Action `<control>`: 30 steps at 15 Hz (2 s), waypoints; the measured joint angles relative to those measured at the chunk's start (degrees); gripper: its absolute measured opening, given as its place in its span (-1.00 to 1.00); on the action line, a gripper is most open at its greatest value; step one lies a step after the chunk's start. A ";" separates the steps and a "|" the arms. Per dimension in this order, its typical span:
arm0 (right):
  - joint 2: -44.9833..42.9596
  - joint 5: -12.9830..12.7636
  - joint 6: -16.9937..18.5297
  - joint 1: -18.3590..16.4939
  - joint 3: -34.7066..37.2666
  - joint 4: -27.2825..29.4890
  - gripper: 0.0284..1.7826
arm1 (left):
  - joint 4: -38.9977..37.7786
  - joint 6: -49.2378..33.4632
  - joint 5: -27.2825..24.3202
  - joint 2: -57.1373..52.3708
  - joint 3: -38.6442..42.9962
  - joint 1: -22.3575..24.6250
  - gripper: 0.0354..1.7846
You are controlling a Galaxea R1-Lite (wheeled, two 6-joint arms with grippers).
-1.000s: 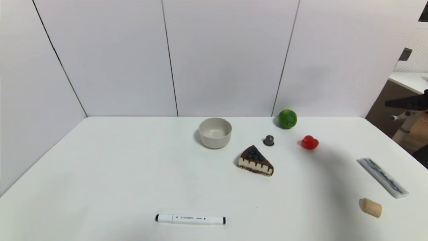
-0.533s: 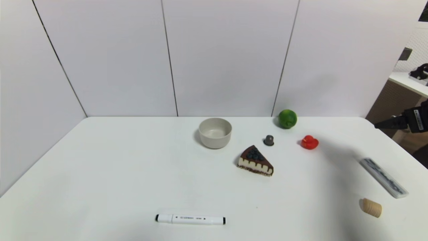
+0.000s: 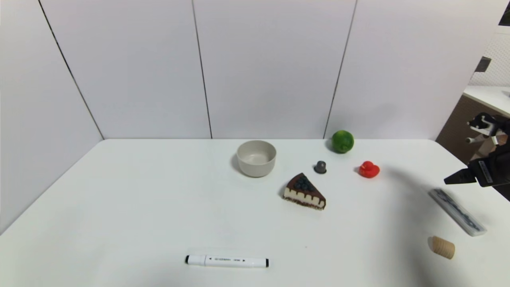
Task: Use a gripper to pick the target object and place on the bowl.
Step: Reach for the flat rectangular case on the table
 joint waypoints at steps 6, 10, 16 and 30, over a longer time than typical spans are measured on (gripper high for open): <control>1.38 0.04 3.39 0.11 4.18 -0.44 0.92 | 0.00 0.01 0.00 0.00 0.00 0.00 0.89; 2.33 0.50 3.72 0.06 5.97 -0.38 0.92 | 0.00 0.00 0.01 0.00 0.00 0.00 0.89; 4.44 0.50 3.41 0.04 6.23 -0.71 0.92 | 0.00 0.00 0.00 0.00 0.00 0.00 0.89; 6.29 0.15 2.79 0.04 8.37 -6.08 0.92 | 0.00 0.00 0.04 0.00 0.00 0.00 0.89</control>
